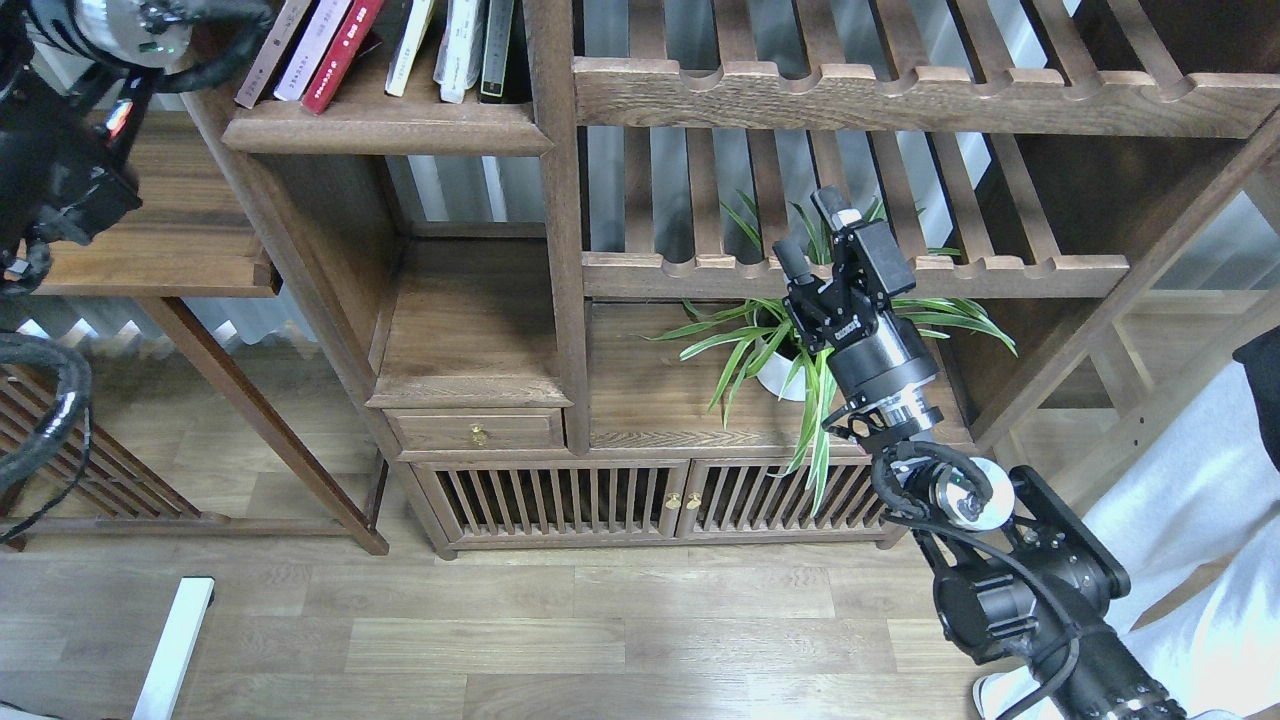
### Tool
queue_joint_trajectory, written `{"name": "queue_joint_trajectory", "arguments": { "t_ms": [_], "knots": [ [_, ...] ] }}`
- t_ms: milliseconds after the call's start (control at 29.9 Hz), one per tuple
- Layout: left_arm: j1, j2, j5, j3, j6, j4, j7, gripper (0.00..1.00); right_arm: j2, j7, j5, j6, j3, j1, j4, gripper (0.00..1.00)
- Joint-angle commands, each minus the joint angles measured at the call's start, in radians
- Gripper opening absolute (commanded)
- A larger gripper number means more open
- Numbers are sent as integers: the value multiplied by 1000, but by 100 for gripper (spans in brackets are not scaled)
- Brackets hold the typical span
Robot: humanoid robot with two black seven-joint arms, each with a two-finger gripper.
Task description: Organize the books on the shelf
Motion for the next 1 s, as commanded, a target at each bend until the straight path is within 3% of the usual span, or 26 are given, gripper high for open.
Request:
{"name": "queue_joint_trajectory", "arguments": {
  "t_ms": [0,167,267,401,702,836,970],
  "knots": [
    [24,1,-23,5,-1,-10,-2,37,4,0,-2,0,0,10,-1,93],
    [70,-13,-123,0,-14,-50,-30,59,10,1,-5,0,-5,24,-3,93],
    [105,-10,-215,-3,-44,-108,-63,63,12,1,-5,0,-12,36,-4,93],
    [151,-2,-278,-7,-70,-155,-76,78,15,3,-10,0,-14,63,-4,93],
    [212,-11,-341,-59,-293,-202,-93,84,15,4,-10,0,-14,90,-4,93],
    [228,-10,-454,-79,-365,-258,-71,85,13,4,-10,0,-12,95,-1,93],
    [312,15,-508,-78,-389,-401,-36,89,27,4,-11,0,-14,101,2,93]
  ]
}}
